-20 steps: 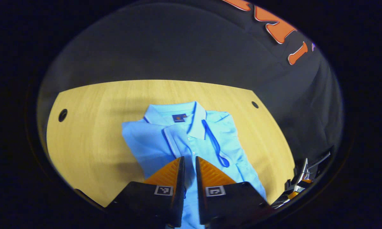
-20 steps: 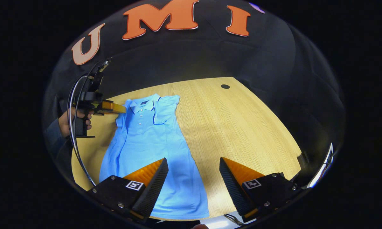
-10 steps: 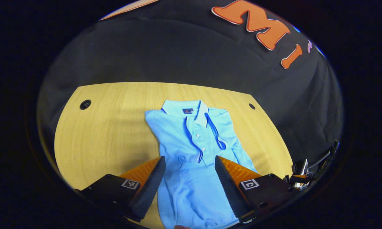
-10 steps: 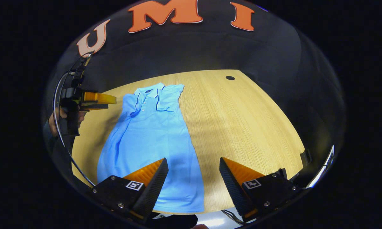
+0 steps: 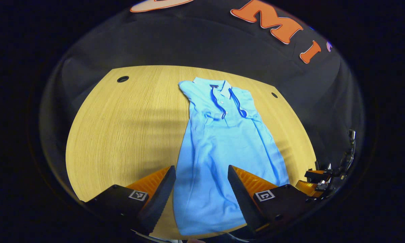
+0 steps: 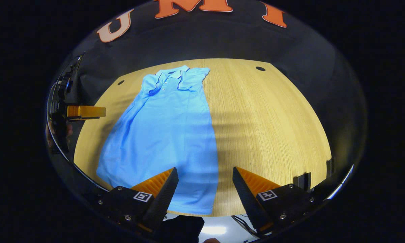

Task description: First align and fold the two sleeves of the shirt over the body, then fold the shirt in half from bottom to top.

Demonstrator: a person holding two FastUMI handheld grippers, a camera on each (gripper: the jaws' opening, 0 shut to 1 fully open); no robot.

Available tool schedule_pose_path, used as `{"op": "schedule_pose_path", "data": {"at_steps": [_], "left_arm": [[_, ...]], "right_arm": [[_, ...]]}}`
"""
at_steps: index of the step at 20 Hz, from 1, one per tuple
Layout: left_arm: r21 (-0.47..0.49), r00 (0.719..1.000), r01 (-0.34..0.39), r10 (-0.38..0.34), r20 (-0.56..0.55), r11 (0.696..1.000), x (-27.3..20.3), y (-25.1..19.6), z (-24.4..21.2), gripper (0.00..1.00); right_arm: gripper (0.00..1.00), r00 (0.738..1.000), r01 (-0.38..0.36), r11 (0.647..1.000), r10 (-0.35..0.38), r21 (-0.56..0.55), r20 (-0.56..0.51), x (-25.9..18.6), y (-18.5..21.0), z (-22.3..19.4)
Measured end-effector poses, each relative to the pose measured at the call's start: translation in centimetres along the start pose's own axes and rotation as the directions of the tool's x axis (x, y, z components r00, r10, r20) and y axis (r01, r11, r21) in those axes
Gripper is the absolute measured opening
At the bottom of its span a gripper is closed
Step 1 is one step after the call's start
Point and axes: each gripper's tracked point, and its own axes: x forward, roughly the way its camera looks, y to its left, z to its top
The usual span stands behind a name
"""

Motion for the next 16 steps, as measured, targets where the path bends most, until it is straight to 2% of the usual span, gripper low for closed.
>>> {"op": "schedule_pose_path", "data": {"at_steps": [6, 10, 13, 16], "left_arm": [[0.030, 0.991, -0.085, 0.088, -0.103, 0.996, -1.4, 1.0, -8.0, 1.00], [0.037, 0.977, -0.153, 0.157, -0.144, 0.988, -1.9, 2.1, -11.5, 0.99], [0.019, 0.966, -0.177, 0.177, -0.191, 0.984, -2.3, 2.2, -13.8, 1.00], [0.025, 0.954, -0.197, 0.198, -0.227, 0.980, -2.4, 2.6, -15.8, 1.00]], "right_arm": [[0.98, 0.997, -0.007, 0.999, 0.005, -0.034, -0.074, 0.9, 0.2, -3.6], [0.98, 0.989, 0.014, 0.999, -0.021, -0.047, -0.146, 1.5, 0.0, -5.8], [0.89, 0.984, 0.025, 0.997, -0.037, -0.071, -0.172, 1.9, 0.0, -6.8], [0.88, 0.982, 0.032, 0.998, -0.042, -0.059, -0.184, 2.0, -0.2, -7.2]]}}
